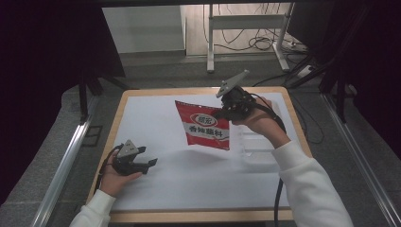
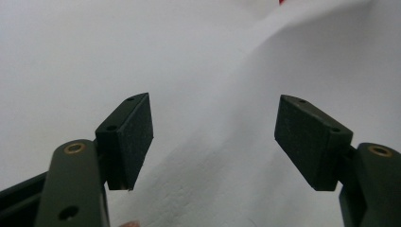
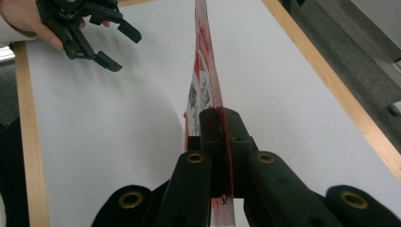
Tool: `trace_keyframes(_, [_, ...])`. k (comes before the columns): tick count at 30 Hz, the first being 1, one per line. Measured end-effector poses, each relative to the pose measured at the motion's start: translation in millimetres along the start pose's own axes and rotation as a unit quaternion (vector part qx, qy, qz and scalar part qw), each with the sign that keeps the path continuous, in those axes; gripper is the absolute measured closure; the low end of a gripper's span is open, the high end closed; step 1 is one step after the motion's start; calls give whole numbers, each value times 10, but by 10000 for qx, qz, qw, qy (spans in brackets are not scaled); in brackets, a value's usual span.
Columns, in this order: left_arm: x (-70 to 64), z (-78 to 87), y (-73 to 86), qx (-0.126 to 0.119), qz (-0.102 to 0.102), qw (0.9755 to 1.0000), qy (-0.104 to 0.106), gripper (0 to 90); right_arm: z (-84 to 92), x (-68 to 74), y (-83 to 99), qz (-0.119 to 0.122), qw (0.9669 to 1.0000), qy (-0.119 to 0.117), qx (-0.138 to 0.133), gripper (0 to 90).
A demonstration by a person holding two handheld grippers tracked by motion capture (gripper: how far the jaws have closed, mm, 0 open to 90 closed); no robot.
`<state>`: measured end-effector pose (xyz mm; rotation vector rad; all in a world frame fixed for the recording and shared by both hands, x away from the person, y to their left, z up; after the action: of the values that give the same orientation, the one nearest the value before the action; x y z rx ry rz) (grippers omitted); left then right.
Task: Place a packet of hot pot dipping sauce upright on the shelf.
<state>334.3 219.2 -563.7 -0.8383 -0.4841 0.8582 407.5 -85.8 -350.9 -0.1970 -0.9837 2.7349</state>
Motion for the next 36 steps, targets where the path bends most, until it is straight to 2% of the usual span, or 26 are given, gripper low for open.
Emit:
trace_keyframes(17, [1,-8,2,-5,24,10000,17,286,468,-266,138,-245,9985,480,-99,888])
trace_keyframes(25, [-4,-12,1,-21,45,10000,12,286,699,-364,224,-388,9968,682,-139,888])
trace_keyframes(36, [-8,-21,8,23,17,10000,-2,286,920,-498,404,-590,9940,903,-161,888])
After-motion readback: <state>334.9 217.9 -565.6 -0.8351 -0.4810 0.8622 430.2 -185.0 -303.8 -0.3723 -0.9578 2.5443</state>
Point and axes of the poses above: each handheld gripper's, and its own axes: z roughly backward along the jaws, y roughly out of its underside, x roughly to its left, the point moved 5 cm from there along -z, roughly forward along the jaws, and after that the axes turned 6 degrees about -y, right-handed, at the moved point
